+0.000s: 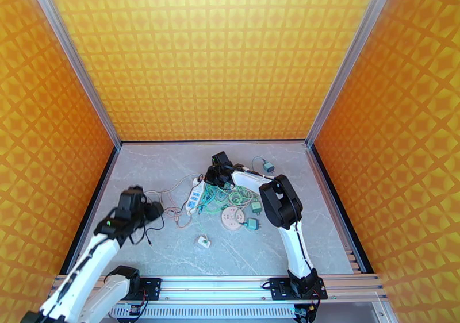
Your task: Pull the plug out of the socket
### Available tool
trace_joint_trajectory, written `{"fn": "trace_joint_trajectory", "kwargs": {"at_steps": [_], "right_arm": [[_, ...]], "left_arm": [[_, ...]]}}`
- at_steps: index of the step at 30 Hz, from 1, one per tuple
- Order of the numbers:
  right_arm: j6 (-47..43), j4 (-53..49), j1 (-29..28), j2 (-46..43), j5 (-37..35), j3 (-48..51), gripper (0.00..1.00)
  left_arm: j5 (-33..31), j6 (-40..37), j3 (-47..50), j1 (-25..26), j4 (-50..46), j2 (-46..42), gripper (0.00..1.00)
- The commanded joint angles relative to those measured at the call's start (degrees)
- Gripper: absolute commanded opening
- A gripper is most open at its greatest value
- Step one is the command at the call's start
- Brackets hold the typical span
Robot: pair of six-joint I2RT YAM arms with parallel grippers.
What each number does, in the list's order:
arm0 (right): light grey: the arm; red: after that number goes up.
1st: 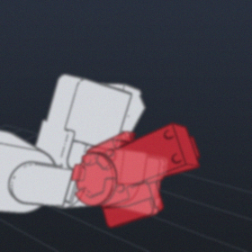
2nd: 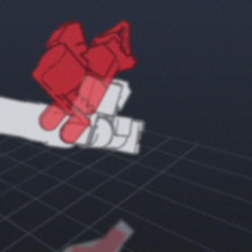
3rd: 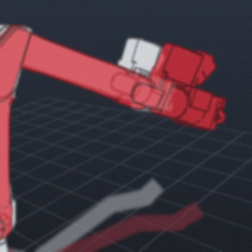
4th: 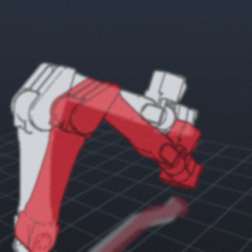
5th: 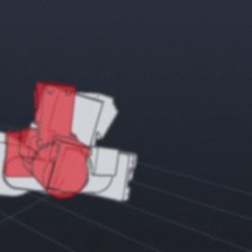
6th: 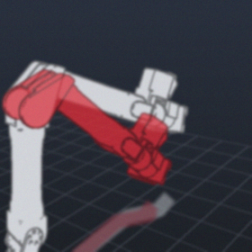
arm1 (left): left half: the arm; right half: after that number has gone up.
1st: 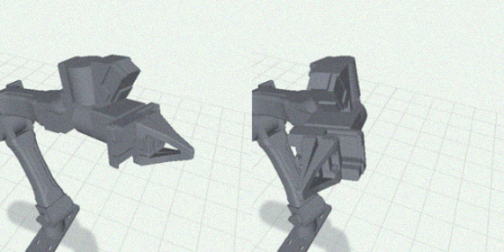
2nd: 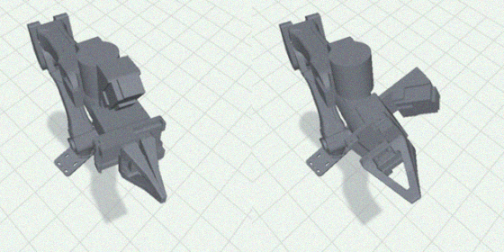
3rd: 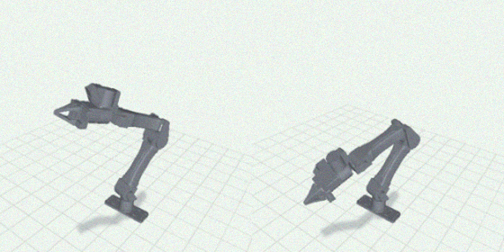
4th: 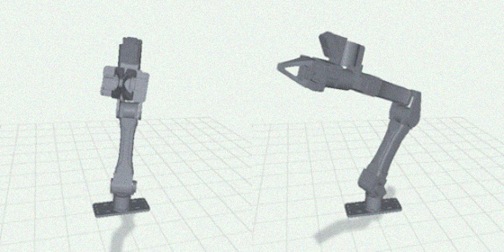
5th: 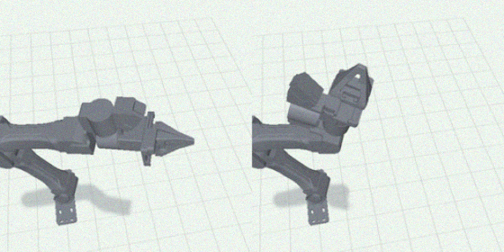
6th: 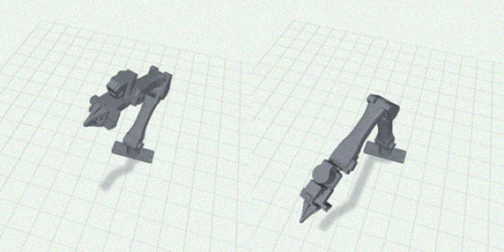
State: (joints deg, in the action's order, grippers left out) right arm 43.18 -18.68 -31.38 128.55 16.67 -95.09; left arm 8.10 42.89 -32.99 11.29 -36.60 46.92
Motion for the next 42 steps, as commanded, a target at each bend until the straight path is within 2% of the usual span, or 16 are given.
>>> {"fn": "trace_joint_trajectory", "kwargs": {"at_steps": [1,6,8,9,11,13,16,18,20,21,24,27,30,36,42], "right_arm": [[-1.00,-10.11,-0.01,3.55,-2.52,1.80,0.00],[-1.04,-10.54,0.00,3.90,-2.52,0.75,0.00],[-0.82,-10.50,0.00,3.99,-2.36,0.52,0.00],[-0.77,-10.50,0.00,3.99,-2.34,0.52,0.00],[-0.81,-10.59,-0.01,3.92,-2.39,0.43,0.00],[-0.93,-10.79,0.00,3.90,-2.37,0.14,0.00],[-0.99,-10.94,-0.01,3.75,-2.51,0.01,0.00],[-0.99,-10.99,0.00,3.66,-2.43,-0.01,0.00],[-0.90,-10.90,-0.02,3.64,-2.35,-0.03,0.00],[-0.88,-10.92,0.00,3.67,-2.39,-0.08,0.00],[-0.86,-10.87,-0.03,3.64,-2.34,-0.22,0.00],[-0.82,-10.77,-0.05,3.67,-2.26,-0.44,0.00],[-0.88,-10.68,-0.01,3.64,-2.09,-0.59,0.00],[-2.06,-10.94,0.09,1.86,-2.56,-1.64,0.00],[-3.86,-12.76,0.81,-0.14,-2.83,-5.43,0.00]], "left_arm": [[3.91,6.49,4.65,0.79,1.92,-3.81,0.35],[5.35,10.39,10.27,1.62,2.37,-5.96,0.39],[5.36,10.56,11.21,1.77,2.10,-5.46,0.43],[5.23,10.39,11.30,1.89,1.89,-5.27,0.46],[4.70,9.83,11.06,1.83,1.36,-4.75,0.59],[4.35,9.08,10.29,1.81,0.82,-3.98,0.63],[3.03,7.52,7.94,1.81,-0.99,-2.13,0.78],[1.94,5.58,5.76,1.81,-2.60,-0.62,0.81],[-0.94,3.89,2.44,1.82,-6.58,1.19,0.91],[-2.20,2.90,0.70,1.76,-8.45,2.26,0.93],[-5.77,0.04,-4.53,1.81,-12.87,5.77,0.93],[-6.65,-3.47,-8.64,1.86,-13.28,8.24,0.91],[-6.62,-7.84,-12.27,2.14,-11.15,10.73,0.87],[-6.59,-14.28,-20.28,4.63,-6.34,18.92,0.85],[-6.42,-18.22,-27.86,10.05,-1.21,29.26,0.81]]}}
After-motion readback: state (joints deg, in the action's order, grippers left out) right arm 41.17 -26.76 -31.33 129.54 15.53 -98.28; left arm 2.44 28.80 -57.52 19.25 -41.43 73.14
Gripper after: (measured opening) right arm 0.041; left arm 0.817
